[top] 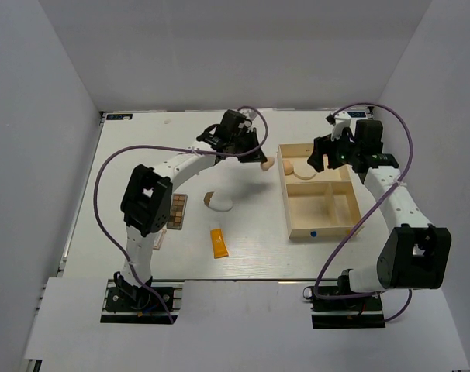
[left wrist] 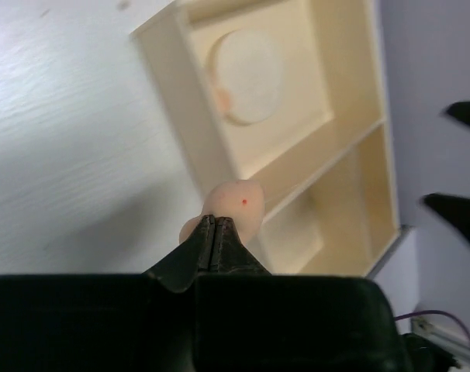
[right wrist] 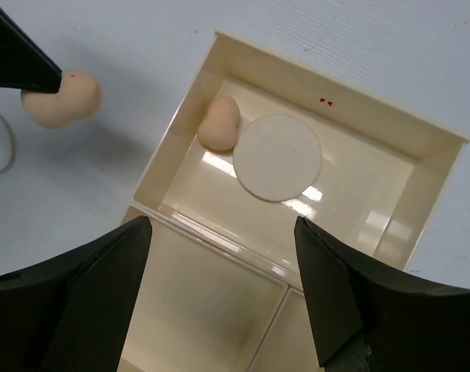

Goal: Organize the makeup

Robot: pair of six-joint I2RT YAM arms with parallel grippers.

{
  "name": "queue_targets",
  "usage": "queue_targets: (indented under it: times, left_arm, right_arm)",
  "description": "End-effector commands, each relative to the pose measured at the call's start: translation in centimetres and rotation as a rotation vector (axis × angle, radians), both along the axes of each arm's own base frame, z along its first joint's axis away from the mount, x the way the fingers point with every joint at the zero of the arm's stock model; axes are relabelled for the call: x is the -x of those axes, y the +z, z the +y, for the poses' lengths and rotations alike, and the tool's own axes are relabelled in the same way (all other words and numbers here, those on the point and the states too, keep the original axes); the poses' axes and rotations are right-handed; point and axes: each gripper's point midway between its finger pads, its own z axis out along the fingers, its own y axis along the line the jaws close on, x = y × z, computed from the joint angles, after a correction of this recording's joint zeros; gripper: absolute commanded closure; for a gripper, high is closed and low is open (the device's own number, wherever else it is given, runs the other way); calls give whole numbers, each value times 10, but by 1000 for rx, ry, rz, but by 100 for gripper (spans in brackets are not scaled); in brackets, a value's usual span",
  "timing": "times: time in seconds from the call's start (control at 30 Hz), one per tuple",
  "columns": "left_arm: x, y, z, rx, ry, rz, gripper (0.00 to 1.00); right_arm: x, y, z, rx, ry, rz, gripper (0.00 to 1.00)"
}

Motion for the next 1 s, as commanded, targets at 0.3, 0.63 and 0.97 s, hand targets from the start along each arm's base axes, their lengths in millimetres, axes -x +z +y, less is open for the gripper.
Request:
queue_targets:
  times: [0.3, 0.63, 0.97]
  left_arm:
    - [-19, 65, -118, 395, -97, -59, 100]
    - [-20, 46, -120, 355, -60, -22, 42]
    - [-23, 111, -69, 309, 19, -186, 37]
  right_arm:
    - [10, 16, -6, -11, 2, -78, 20]
    - [19, 12, -12, -26, 22, -88, 17]
    - [87, 15, 49, -163, 522, -126, 19]
